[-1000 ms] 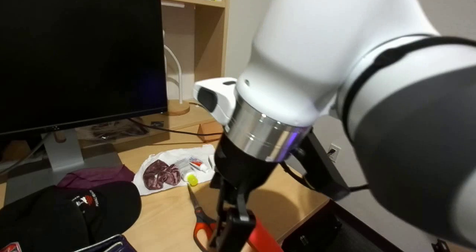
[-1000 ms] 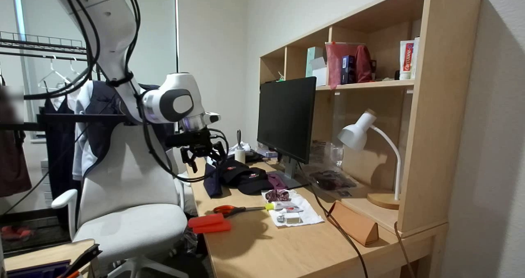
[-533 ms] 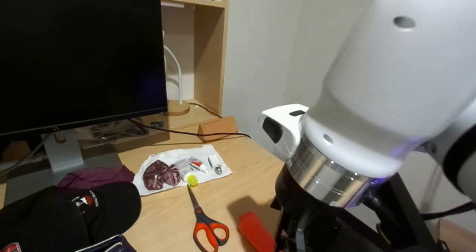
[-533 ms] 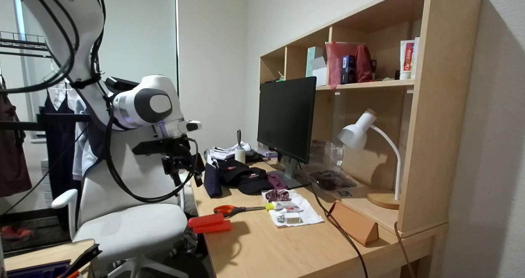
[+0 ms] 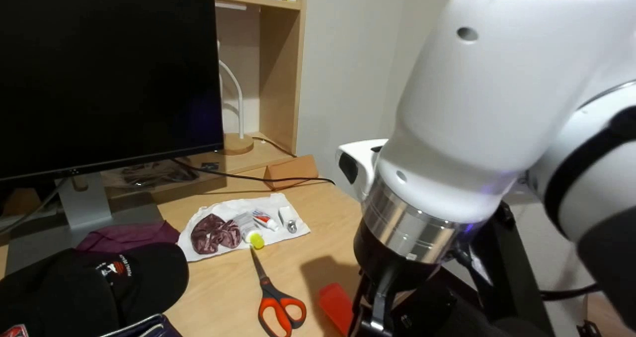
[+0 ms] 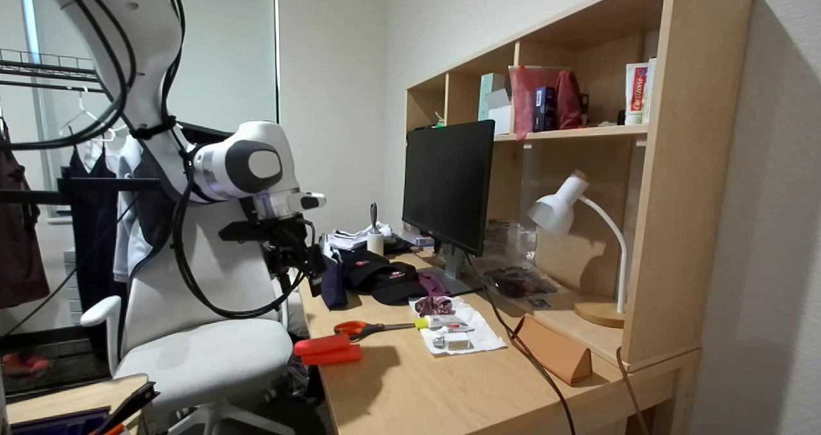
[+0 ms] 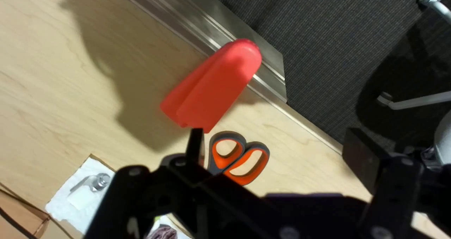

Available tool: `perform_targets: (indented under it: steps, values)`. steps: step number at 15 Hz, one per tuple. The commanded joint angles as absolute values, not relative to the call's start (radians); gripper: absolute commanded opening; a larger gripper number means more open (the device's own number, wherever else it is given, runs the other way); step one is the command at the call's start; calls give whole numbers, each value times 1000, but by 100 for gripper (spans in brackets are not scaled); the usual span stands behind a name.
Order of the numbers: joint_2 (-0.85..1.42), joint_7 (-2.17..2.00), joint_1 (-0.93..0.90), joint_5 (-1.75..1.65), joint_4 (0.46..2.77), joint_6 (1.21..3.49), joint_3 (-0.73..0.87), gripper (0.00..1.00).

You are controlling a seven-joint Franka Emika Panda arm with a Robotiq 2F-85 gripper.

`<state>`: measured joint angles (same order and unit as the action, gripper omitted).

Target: Move the purse to the left then pick the orange object and place it on the table

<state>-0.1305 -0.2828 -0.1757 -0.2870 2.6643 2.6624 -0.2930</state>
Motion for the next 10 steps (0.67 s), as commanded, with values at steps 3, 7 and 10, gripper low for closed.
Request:
perform_targets:
  steps: [3, 7, 10]
  values:
    - [-13, -465, -164, -297, 2587, 2578, -265, 100]
    - [15, -599, -173, -291, 2595, 2521, -223, 100]
    - [44, -637, -178, -243, 2606, 2547, -201, 100]
